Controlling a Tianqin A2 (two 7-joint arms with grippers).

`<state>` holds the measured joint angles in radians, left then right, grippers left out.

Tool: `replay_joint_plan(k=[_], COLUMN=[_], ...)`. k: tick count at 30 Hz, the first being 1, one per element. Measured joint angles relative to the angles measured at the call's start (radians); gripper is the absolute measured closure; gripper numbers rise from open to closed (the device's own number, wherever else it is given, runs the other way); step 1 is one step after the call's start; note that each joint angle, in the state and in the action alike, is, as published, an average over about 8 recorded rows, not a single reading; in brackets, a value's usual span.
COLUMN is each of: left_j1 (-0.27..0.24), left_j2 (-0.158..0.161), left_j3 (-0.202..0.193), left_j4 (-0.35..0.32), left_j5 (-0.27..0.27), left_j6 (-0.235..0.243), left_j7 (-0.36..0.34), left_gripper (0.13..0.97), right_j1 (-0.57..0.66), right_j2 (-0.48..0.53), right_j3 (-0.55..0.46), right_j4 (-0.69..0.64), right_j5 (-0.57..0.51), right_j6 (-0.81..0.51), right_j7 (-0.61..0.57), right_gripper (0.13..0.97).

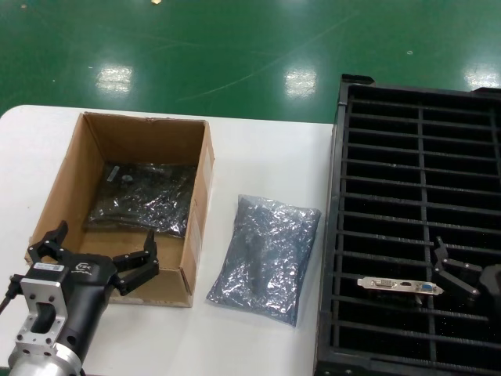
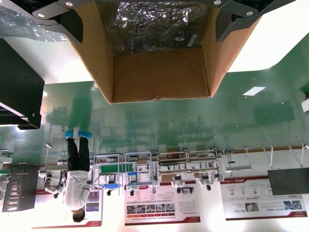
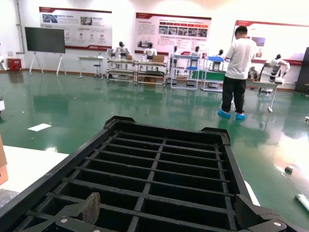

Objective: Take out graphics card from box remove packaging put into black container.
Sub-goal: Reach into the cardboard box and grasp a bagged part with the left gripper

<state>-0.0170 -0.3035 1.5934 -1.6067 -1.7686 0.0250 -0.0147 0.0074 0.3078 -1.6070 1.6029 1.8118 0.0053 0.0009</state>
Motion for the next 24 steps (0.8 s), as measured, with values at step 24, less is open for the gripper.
replay_joint_plan(k=[24], left_j1=[-0.108], left_j2=[-0.046], left_j3=[-0.079], left_j4=[0.018], left_j5=[0.019], left_j6=[0.186], left_j7=[0.269], left_gripper=[0.132], right_j1=[0.000], right_j2=[0.000], right_j3=[0.000], right_j4=[0.000], right_j5=[0.000], right_j6=[0.000], right_j7=[0.000], right_gripper=[0.129])
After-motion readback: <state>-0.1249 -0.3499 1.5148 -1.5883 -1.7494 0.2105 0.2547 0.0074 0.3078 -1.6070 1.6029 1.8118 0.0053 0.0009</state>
